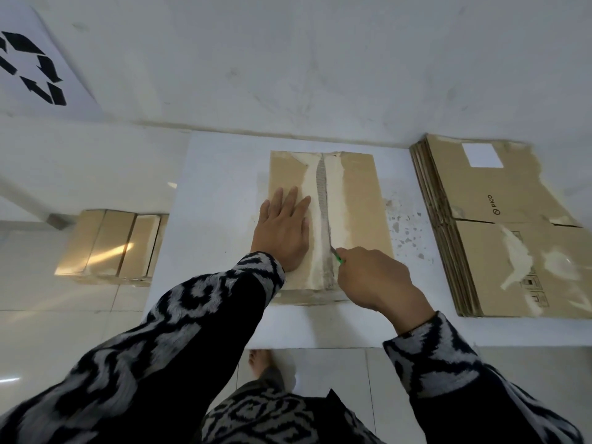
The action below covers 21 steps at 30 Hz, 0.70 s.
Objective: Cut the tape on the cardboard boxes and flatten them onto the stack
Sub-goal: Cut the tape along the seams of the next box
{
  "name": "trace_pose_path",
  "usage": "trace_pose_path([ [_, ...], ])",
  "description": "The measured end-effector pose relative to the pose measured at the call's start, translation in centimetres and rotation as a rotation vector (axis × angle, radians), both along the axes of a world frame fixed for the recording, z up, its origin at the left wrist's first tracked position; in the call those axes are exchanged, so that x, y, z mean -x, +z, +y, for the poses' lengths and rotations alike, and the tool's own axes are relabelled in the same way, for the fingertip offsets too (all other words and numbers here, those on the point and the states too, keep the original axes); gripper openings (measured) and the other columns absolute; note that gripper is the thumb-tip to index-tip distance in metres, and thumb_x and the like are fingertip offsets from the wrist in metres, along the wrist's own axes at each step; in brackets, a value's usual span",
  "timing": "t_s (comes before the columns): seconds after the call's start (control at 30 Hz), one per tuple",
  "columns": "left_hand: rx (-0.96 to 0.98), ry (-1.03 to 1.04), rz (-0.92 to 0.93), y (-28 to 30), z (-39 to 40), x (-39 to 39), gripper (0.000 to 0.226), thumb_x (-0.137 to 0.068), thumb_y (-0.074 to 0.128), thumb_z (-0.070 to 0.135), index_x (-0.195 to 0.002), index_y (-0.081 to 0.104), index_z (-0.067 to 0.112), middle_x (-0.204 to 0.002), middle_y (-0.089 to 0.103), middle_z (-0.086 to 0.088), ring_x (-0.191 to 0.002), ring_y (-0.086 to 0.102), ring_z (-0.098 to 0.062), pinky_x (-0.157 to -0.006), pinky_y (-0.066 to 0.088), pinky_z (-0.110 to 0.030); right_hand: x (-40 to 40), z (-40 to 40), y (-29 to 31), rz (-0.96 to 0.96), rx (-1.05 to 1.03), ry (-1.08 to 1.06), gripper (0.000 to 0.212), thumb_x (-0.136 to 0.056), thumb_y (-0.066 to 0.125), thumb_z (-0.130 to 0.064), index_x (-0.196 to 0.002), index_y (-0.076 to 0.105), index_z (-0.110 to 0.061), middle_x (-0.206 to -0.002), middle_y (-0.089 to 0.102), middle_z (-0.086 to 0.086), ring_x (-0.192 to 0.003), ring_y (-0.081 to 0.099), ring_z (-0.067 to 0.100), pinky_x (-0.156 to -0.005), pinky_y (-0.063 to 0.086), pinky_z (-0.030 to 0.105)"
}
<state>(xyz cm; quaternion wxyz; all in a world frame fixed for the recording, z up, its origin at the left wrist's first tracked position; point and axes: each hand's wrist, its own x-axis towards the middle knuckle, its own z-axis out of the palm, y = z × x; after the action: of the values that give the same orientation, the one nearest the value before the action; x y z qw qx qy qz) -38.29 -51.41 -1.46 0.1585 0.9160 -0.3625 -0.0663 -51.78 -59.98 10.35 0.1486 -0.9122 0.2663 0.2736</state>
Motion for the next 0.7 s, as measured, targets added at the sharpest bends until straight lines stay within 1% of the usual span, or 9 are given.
trace_pose_path([
  [0.1, -0.058, -0.001, -0.026, 0.5, 1.1, 1.5, 0.056, -0.101, 0.01, 0.037, -0.154, 0.023, 0.023, -0.165, 0.009, -0.005, -0.151, -0.003, -0.032, -0.12, -0.003, -0.047, 0.3, 0.4, -0.2, -0.006, -0.009, -0.02, 0.045, -0.096, 0.036, -0.011, -0.137, 0.049, -0.02, -0.111, 0.06, 0.002, -0.083, 0.05, 0.021, -0.057, 0.034, 0.028],
  [0.17, -0.044, -0.033, -0.012, 0.6, 2.3, 3.4, 0.066, -0.095, 0.001, 0.043, -0.155, 0.021, 0.023, -0.165, 0.008, -0.005, -0.152, -0.002, -0.032, -0.12, 0.001, -0.047, 0.3, 0.6, -0.4, -0.022, -0.024, -0.041, 0.046, -0.097, 0.035, -0.012, -0.14, 0.046, -0.02, -0.114, 0.06, 0.003, -0.085, 0.051, 0.022, -0.064, 0.041, 0.03],
  [0.23, -0.026, -0.038, 0.03, 0.3, 2.8, 4.2, 0.061, -0.099, 0.007, 0.043, -0.156, 0.017, 0.024, -0.166, 0.004, -0.003, -0.152, -0.004, -0.028, -0.12, 0.006, -0.048, 0.6, 0.7, -0.3, -0.041, -0.031, -0.047, 0.045, -0.098, 0.033, -0.014, -0.141, 0.045, -0.021, -0.112, 0.06, 0.002, -0.086, 0.051, 0.022, -0.07, 0.046, 0.033],
  [0.27, -0.018, -0.028, 0.047, 0.0, 2.8, 4.3, 0.056, -0.102, 0.012, 0.04, -0.156, 0.016, 0.025, -0.166, 0.002, -0.002, -0.152, -0.005, -0.027, -0.121, 0.007, -0.048, 0.9, 0.8, -0.3, -0.048, -0.021, -0.04, 0.044, -0.098, 0.033, -0.014, -0.139, 0.046, -0.021, -0.104, 0.059, 0.0, -0.082, 0.051, 0.02, -0.067, 0.045, 0.032],
  [0.33, 0.004, -0.011, 0.054, -0.1, 2.6, 4.2, 0.053, -0.104, 0.018, 0.037, -0.156, 0.016, 0.027, -0.166, 0.002, -0.001, -0.152, -0.005, -0.026, -0.121, 0.009, -0.049, 1.7, 0.8, -0.1, -0.058, 0.022, -0.011, 0.037, -0.098, 0.033, -0.015, -0.13, 0.05, -0.022, -0.084, 0.051, -0.006, -0.071, 0.048, 0.015, -0.056, 0.036, 0.028],
  [0.37, 0.015, -0.007, 0.05, -0.2, 2.6, 4.2, 0.053, -0.105, 0.019, 0.036, -0.156, 0.017, 0.027, -0.166, 0.004, -0.001, -0.152, -0.004, -0.026, -0.12, 0.011, -0.05, 1.8, 1.0, 0.0, -0.058, 0.04, -0.001, 0.035, -0.098, 0.032, -0.015, -0.126, 0.051, -0.021, -0.081, 0.048, -0.007, -0.069, 0.047, 0.015, -0.054, 0.034, 0.028],
  [0.5, 0.013, -0.006, 0.048, -0.5, 2.8, 4.4, 0.053, -0.104, 0.02, 0.035, -0.156, 0.017, 0.028, -0.166, 0.004, 0.0, -0.152, -0.004, -0.026, -0.12, 0.013, -0.05, 1.8, 1.7, -0.7, -0.028, 0.01, -0.011, 0.04, -0.095, 0.033, -0.011, -0.13, 0.052, -0.019, -0.1, 0.056, -0.001, -0.083, 0.051, 0.022, -0.06, 0.038, 0.03],
  [0.6, 0.022, 0.0, 0.053, -0.3, 2.7, 4.4, 0.053, -0.104, 0.019, 0.035, -0.156, 0.016, 0.028, -0.166, 0.003, 0.001, -0.152, -0.004, -0.025, -0.12, 0.012, -0.05, 2.4, 1.8, -0.8, -0.04, 0.044, -0.005, 0.039, -0.094, 0.034, -0.01, -0.126, 0.053, -0.02, -0.097, 0.053, -0.001, -0.083, 0.051, 0.022, -0.055, 0.033, 0.028],
  [0.7, 0.019, 0.003, 0.057, -0.5, 2.7, 4.4, 0.053, -0.104, 0.018, 0.036, -0.156, 0.016, 0.029, -0.166, 0.001, 0.001, -0.152, -0.006, -0.024, -0.121, 0.012, -0.05, 2.9, 2.1, -0.9, -0.051, 0.063, 0.0, 0.035, -0.094, 0.035, -0.011, -0.124, 0.053, -0.019, -0.091, 0.051, -0.002, -0.076, 0.048, 0.019, -0.051, 0.029, 0.027],
])
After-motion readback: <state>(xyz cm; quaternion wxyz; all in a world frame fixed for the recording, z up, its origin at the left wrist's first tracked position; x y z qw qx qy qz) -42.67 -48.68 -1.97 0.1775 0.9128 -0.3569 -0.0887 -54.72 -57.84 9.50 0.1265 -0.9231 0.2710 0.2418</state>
